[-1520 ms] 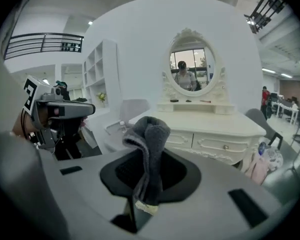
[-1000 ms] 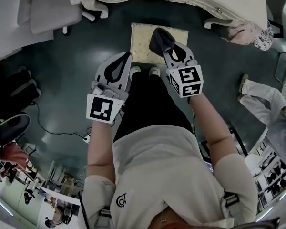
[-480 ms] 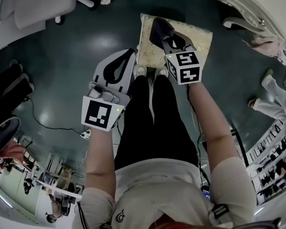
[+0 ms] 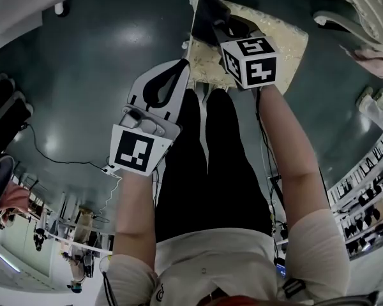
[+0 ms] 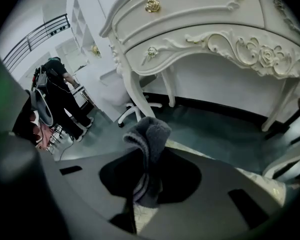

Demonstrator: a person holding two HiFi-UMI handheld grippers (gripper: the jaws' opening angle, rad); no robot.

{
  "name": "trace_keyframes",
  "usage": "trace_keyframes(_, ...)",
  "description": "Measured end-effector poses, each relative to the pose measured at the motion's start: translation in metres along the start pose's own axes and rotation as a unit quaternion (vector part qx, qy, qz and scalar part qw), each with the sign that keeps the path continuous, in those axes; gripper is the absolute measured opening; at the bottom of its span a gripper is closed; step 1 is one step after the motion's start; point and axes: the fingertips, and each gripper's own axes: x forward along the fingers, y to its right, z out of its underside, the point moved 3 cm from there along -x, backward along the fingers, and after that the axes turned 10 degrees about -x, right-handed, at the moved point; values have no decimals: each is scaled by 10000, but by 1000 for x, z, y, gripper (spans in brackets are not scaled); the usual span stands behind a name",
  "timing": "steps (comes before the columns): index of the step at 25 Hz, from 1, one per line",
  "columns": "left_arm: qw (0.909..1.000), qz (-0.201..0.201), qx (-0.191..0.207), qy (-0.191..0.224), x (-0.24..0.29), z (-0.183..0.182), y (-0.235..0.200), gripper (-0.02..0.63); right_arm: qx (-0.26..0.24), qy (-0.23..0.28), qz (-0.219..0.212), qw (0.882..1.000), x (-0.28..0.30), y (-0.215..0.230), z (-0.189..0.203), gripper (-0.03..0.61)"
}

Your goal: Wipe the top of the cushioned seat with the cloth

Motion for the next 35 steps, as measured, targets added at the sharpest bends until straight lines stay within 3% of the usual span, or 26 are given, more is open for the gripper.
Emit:
trace_keyframes(9,9999,-38,125,100,12,0,-7,12,-196,-155,265,9993,7,12,6,80)
trace_keyframes(20,9985,420,345,99,37,-4,39,12,239,-331,579,9975,-25,61,38,80)
trace_keyframes(35,9940,900,585,-207,88,13,93,12,563,-435,1091,9915,-82,137,95,80)
